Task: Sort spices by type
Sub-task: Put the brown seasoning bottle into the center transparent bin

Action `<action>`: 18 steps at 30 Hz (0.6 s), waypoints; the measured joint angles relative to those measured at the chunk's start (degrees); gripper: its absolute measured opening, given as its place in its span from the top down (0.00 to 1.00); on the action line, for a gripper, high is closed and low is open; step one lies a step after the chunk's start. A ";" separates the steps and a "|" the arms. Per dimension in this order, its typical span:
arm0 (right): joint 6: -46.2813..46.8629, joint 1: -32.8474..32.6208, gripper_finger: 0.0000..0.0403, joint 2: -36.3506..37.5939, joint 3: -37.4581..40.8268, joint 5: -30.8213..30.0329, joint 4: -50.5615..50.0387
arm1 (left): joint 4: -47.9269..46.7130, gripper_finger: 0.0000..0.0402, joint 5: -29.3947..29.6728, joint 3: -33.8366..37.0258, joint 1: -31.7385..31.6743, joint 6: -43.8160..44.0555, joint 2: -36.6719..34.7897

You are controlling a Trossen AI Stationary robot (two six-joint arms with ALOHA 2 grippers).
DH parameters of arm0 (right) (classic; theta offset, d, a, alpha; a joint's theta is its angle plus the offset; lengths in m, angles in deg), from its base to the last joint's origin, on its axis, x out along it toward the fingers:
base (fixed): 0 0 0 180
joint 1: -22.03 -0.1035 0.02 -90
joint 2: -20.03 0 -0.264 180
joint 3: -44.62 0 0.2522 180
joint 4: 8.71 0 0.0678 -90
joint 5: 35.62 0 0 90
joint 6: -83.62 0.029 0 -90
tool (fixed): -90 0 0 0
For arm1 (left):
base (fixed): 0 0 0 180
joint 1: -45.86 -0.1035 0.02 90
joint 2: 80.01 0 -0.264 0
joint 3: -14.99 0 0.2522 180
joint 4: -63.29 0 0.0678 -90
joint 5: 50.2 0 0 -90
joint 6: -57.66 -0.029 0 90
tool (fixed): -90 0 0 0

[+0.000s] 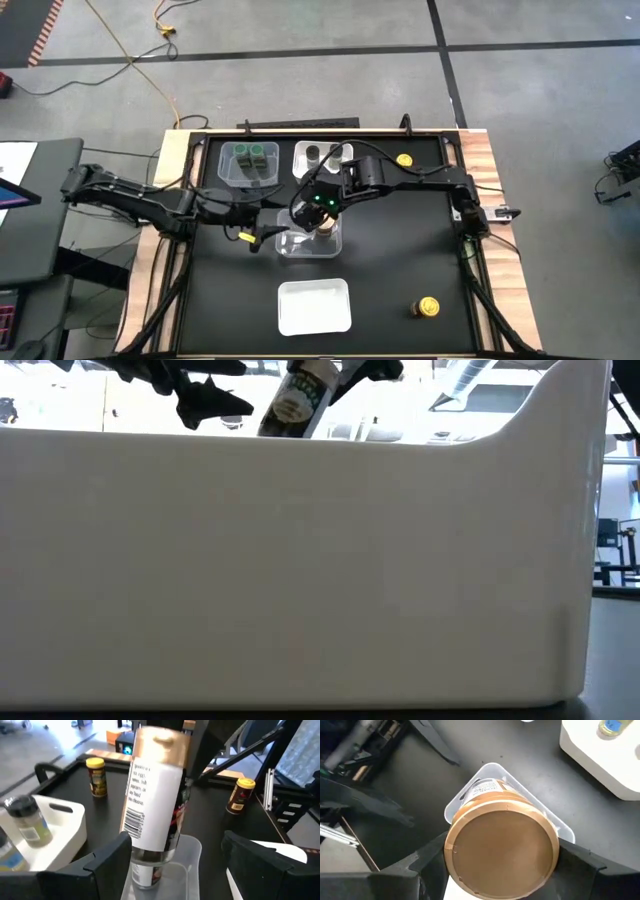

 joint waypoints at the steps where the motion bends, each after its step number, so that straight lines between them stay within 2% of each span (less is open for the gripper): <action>1: -0.02 0.00 0.25 0.00 0.00 0.00 -0.28 | 0.09 0.26 0.06 0.00 -0.06 -1.00 -0.33; 9: 0.01 -0.17 0.25 -0.02 0.00 0.48 -0.10 | -0.81 0.26 0.13 -2.27 -0.07 -6.22 -0.69; 18: -0.02 -0.15 0.25 -0.02 0.00 1.51 3.49 | -0.47 0.26 -0.80 -2.32 -0.09 -5.18 3.44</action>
